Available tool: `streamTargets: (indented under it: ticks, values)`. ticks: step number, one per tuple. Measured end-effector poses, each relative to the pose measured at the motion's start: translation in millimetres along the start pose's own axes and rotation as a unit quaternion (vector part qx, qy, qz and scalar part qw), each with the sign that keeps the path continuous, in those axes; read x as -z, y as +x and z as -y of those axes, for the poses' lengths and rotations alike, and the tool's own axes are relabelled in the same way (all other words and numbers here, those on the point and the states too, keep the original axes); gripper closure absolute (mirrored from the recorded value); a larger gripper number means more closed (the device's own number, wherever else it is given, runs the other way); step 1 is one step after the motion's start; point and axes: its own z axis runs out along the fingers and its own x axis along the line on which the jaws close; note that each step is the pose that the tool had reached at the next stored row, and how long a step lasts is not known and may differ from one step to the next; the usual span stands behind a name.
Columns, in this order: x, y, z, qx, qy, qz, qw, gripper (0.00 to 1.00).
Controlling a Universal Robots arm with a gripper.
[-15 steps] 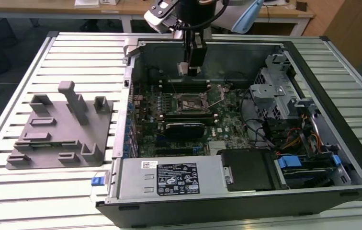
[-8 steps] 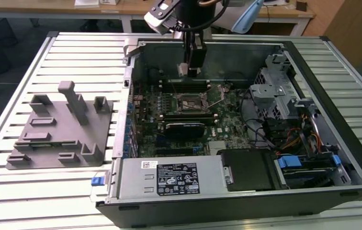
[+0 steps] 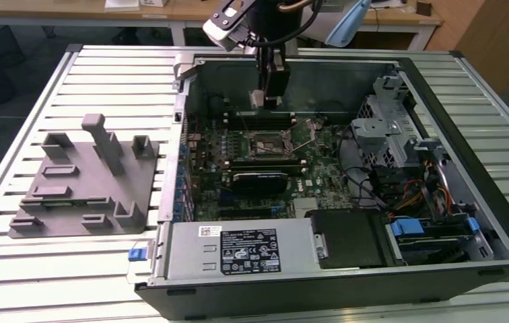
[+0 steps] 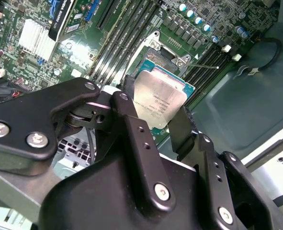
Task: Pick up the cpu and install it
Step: 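Place the cpu into insertion slot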
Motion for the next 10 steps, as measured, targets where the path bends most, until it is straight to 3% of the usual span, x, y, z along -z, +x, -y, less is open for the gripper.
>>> streamTargets:
  ticks: [10]
  values:
    - [-4.7, 0.5, 0.0, 0.000, -0.0001, -0.0001, 1.0000, 0.47]
